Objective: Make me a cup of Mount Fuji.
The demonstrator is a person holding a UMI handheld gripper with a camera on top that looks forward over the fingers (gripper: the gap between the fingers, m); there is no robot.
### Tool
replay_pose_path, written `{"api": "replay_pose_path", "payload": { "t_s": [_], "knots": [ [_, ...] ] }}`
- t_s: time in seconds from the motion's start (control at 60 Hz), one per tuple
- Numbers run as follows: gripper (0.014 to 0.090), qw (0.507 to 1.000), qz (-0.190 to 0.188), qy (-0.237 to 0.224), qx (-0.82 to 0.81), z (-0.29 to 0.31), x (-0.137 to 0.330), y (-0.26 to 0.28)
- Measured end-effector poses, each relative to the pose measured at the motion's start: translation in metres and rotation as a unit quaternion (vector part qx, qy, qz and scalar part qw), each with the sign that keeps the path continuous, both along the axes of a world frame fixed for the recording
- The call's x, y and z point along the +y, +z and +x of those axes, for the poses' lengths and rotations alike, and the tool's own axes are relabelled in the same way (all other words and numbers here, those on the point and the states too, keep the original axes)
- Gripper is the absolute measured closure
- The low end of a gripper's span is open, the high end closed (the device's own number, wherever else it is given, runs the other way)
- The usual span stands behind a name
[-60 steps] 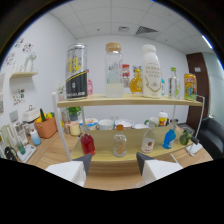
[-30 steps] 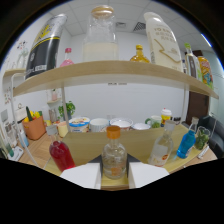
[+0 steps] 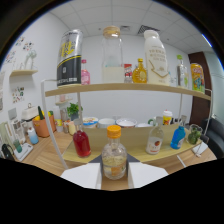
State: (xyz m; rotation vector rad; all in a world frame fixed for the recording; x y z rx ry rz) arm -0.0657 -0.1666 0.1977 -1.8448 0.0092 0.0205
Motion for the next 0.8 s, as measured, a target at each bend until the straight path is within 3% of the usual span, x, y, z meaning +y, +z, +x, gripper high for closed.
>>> {"api": "replay_pose_path", "payload": {
  "t_s": [0.217, 0.35, 0.633, 0.8],
  "knots": [
    [0.0698, 0.995, -0.058, -0.006, 0.086, -0.009, -0.047, -0.057],
    [0.0700, 0.968, -0.077, -0.025, 0.238, -0.011, -0.056, -0.073],
    [0.0700, 0.832, -0.064, -0.055, 0.548, -0.004, -0.047, -0.067],
    [0.0702, 0.724, -0.044, -0.058, 0.686, -0.002, -0.040, -0.057]
  ]
}}
